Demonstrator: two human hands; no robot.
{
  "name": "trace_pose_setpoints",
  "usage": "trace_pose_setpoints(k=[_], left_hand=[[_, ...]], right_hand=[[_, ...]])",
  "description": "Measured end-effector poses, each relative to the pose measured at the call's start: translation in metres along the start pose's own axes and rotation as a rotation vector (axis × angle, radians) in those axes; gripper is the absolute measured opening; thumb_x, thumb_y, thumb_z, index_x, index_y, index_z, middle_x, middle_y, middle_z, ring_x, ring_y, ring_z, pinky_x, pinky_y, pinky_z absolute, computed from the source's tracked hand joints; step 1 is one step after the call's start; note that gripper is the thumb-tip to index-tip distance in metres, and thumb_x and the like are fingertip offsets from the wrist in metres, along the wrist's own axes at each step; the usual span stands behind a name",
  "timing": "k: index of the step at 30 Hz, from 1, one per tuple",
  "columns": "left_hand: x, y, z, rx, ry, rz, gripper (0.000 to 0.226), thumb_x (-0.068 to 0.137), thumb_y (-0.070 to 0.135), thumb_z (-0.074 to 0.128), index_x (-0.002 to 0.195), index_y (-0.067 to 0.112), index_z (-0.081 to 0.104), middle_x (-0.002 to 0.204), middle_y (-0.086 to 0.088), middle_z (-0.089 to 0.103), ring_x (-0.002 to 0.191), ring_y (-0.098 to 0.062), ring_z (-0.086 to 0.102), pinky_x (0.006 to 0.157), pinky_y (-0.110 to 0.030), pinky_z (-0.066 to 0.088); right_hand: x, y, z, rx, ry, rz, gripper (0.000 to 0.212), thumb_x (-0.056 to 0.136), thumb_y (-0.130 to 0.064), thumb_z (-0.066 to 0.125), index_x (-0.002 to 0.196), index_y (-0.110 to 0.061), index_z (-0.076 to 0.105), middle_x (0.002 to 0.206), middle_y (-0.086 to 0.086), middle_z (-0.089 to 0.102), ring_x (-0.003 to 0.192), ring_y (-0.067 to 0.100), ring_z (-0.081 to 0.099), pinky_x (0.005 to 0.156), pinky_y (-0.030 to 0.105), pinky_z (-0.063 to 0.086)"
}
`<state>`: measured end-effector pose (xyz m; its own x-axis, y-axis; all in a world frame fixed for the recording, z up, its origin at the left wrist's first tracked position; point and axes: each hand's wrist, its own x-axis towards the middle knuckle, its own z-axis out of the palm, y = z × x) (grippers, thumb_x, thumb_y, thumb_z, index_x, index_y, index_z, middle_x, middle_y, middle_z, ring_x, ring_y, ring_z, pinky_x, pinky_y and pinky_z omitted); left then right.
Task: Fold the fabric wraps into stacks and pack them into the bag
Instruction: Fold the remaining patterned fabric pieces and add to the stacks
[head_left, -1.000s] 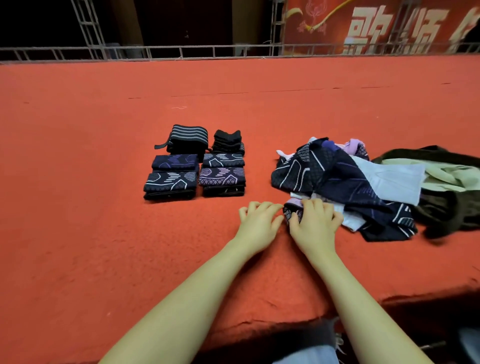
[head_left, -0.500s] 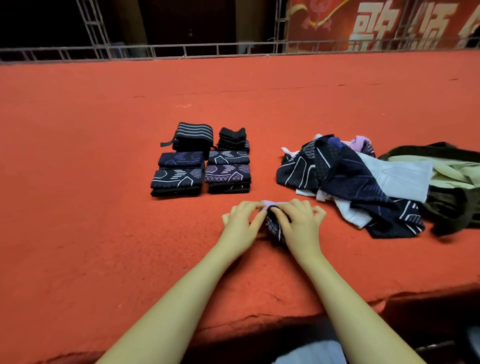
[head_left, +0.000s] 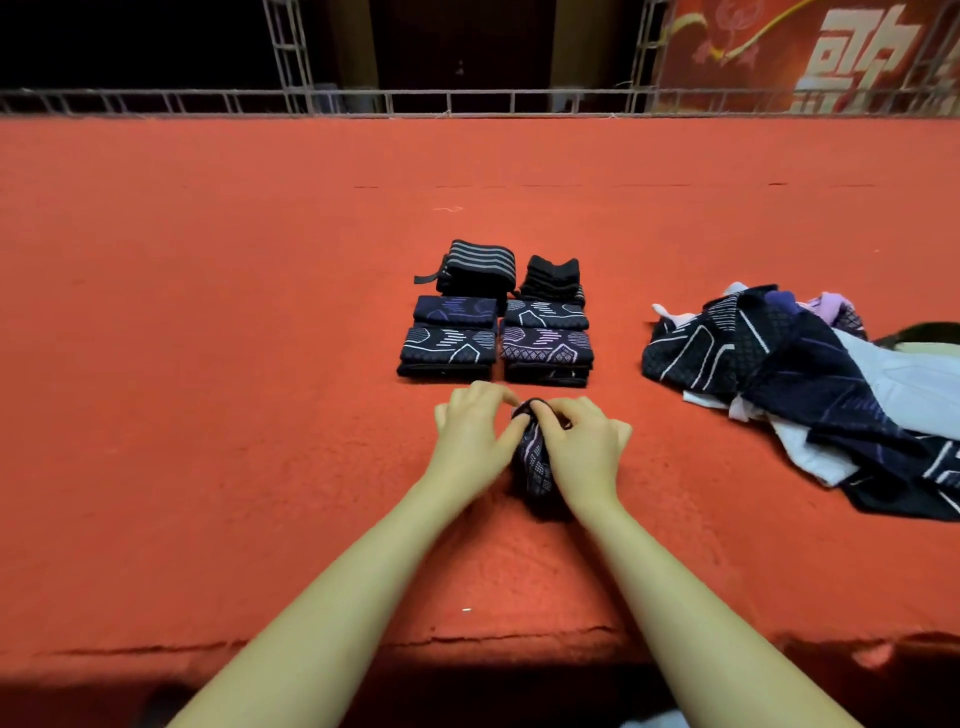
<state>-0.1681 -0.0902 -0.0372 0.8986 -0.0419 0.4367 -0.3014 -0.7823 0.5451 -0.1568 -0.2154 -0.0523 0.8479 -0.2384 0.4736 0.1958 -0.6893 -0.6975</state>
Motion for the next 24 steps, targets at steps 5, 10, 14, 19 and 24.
trace_pose_setpoints(k=[5, 10, 14, 19, 24], left_hand=[[-0.030, -0.001, 0.012, 0.149, -0.011, -0.091, 0.065, 0.079, 0.061, 0.022, 0.108, 0.015, 0.058, 0.109, -0.001, 0.056, 0.106, -0.024, 0.046, 0.084, -0.033, 0.024], [-0.029, 0.003, 0.019, 0.256, -0.063, -0.085, 0.039, 0.093, 0.042, 0.049, 0.099, 0.006, 0.065, 0.115, -0.007, 0.052, 0.112, -0.030, 0.041, 0.088, -0.038, 0.024], [-0.024, 0.002, 0.018, 0.209, 0.065, -0.001, 0.032, 0.086, 0.037, 0.046, 0.079, 0.012, 0.064, 0.096, -0.007, 0.058, 0.091, -0.034, 0.052, 0.074, -0.038, 0.029], [-0.017, -0.016, 0.001, 0.194, 0.143, 0.115, 0.032, 0.089, 0.043, 0.039, 0.087, 0.021, 0.063, 0.100, 0.000, 0.058, 0.094, -0.021, 0.041, 0.073, -0.029, 0.012], [-0.016, -0.038, -0.015, 0.285, 0.176, 0.325, 0.013, 0.092, 0.037, 0.043, 0.090, 0.027, 0.051, 0.101, 0.001, 0.059, 0.092, -0.019, 0.043, 0.074, -0.032, 0.020]], right_hand=[[-0.001, 0.000, 0.001, 0.049, -0.086, 0.107, 0.020, 0.086, -0.042, 0.062, 0.074, -0.029, 0.071, 0.084, -0.008, 0.066, 0.093, 0.011, 0.056, 0.080, 0.033, 0.020], [-0.002, -0.001, -0.007, 0.025, -0.108, 0.098, 0.020, 0.090, -0.039, 0.059, 0.076, -0.030, 0.069, 0.087, -0.009, 0.063, 0.094, 0.014, 0.051, 0.078, 0.032, 0.017], [-0.001, 0.003, -0.013, -0.094, 0.026, 0.036, 0.022, 0.096, -0.035, 0.050, 0.079, -0.026, 0.061, 0.086, -0.009, 0.057, 0.091, 0.015, 0.045, 0.074, 0.030, 0.012], [0.008, 0.010, -0.021, -0.161, 0.062, 0.029, 0.028, 0.100, -0.034, 0.043, 0.076, -0.023, 0.054, 0.066, -0.009, 0.053, 0.081, 0.015, 0.039, 0.075, 0.033, 0.014], [0.006, 0.014, -0.016, -0.221, 0.080, 0.064, 0.025, 0.099, -0.032, 0.044, 0.088, -0.020, 0.064, 0.068, 0.002, 0.057, 0.083, 0.025, 0.050, 0.078, 0.035, 0.016]])
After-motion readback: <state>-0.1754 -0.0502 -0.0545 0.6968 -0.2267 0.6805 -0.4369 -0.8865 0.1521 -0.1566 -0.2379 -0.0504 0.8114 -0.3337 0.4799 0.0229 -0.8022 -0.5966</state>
